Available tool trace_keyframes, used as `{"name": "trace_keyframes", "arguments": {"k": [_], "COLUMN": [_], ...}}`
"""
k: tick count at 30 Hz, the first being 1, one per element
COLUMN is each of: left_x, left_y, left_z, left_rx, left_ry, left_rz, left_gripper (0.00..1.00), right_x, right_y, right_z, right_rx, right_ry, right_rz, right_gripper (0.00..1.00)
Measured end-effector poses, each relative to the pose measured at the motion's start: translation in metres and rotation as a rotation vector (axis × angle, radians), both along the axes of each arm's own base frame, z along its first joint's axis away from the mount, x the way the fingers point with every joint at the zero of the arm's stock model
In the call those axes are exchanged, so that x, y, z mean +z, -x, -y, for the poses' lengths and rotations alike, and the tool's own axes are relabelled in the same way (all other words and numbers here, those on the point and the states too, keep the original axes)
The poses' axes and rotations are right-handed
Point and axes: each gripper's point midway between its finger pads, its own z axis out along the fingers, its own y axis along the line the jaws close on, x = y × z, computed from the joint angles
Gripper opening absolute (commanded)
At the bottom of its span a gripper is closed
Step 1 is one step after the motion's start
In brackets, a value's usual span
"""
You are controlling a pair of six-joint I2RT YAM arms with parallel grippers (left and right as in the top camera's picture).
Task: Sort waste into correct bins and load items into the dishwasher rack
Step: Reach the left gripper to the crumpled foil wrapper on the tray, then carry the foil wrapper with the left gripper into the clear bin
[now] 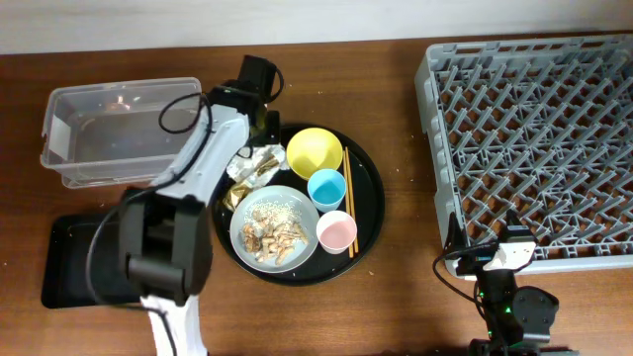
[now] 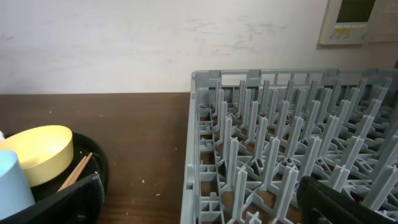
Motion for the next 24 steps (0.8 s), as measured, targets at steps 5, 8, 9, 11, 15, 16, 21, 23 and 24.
{"name": "trace_keyframes", "arguments": {"k": [5, 8, 9, 11, 15, 16, 21, 23, 24], "left_x": [0.105, 0.168, 0.181, 0.202, 0.235, 0.242, 0.204, 0.179, 0.177], "left_y": [0.013, 0.025, 0.028, 0.026, 0.024, 0.020, 0.012, 0.005, -0.004], "left_z": [-0.003, -0.007, -0.011, -0.035, -0.118, -0.150, -0.246, -0.260, -0.262], "left_rx": [-0.001, -0.002, 0.008, 0.087, 0.398, 0.514, 0.782, 0.805, 0.809], "left_ry": [0.056, 0.097, 0.091, 0.002, -0.073, -0.054, -0.108, -0.128, -0.123], "left_rz": [0.181, 0.317, 0.351, 0.435, 0.562, 0.606, 0.566, 0.518, 0.538], "left_gripper": [0.01, 0.01, 0.01, 0.01, 0.01, 0.01, 0.01, 0.01, 0.39], "right_x": [0.000, 0.000, 0.000, 0.000, 0.000, 0.000, 0.000, 0.000, 0.000], "right_y": [0.000, 0.000, 0.000, 0.000, 0.000, 0.000, 0.000, 0.000, 0.000], "right_z": [0.000, 0.000, 0.000, 0.000, 0.000, 0.000, 0.000, 0.000, 0.000], "right_rx": [0.000, 0.000, 0.000, 0.000, 0.000, 0.000, 0.000, 0.000, 0.000], "right_ry": [0.000, 0.000, 0.000, 0.000, 0.000, 0.000, 0.000, 0.000, 0.000], "right_rz": [0.000, 0.000, 0.000, 0.000, 0.000, 0.000, 0.000, 0.000, 0.000], "right_gripper": [0.98, 0.98, 0.98, 0.98, 0.98, 0.98, 0.98, 0.98, 0.98]}}
